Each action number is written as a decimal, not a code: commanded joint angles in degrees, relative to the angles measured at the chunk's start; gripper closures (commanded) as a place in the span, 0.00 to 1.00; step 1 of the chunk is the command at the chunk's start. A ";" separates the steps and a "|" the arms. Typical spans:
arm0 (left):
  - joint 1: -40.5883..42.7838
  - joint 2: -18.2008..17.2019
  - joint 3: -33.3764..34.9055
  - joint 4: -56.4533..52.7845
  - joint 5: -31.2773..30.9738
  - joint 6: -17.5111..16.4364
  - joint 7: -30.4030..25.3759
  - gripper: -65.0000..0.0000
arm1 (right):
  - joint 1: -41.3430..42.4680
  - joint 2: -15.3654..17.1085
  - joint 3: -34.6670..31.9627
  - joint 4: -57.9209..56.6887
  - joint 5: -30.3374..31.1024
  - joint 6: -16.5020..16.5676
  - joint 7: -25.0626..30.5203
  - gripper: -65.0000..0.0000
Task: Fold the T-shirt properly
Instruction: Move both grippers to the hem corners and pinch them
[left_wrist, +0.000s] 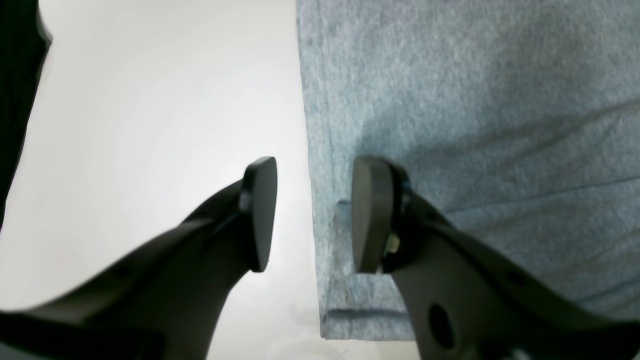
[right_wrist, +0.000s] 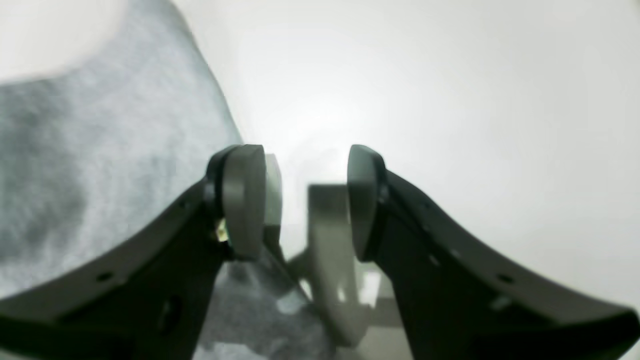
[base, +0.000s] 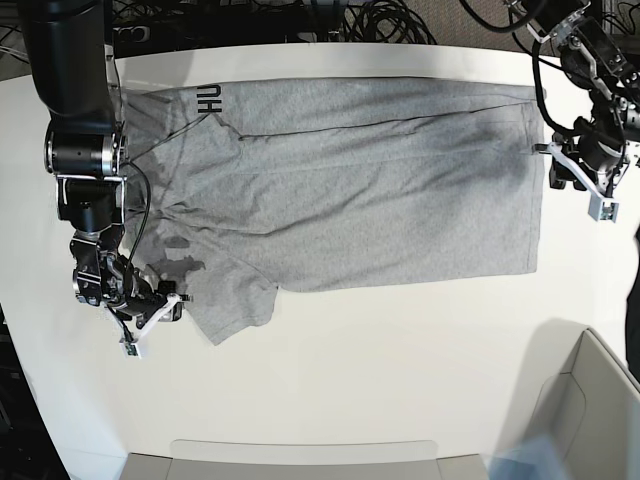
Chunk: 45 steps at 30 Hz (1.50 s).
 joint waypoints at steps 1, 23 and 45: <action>-0.51 -0.89 -0.27 0.87 -0.54 -0.06 0.08 0.61 | 2.19 0.62 0.62 0.08 0.44 0.84 1.46 0.59; -7.46 -0.36 -0.01 -3.79 -0.54 -0.06 -3.39 0.58 | 0.87 -4.22 0.27 -2.12 0.08 8.13 2.25 0.59; -32.16 -13.37 20.83 -62.69 -0.54 -0.06 -30.91 0.48 | 0.87 -3.95 0.27 -2.12 0.00 7.78 2.16 0.59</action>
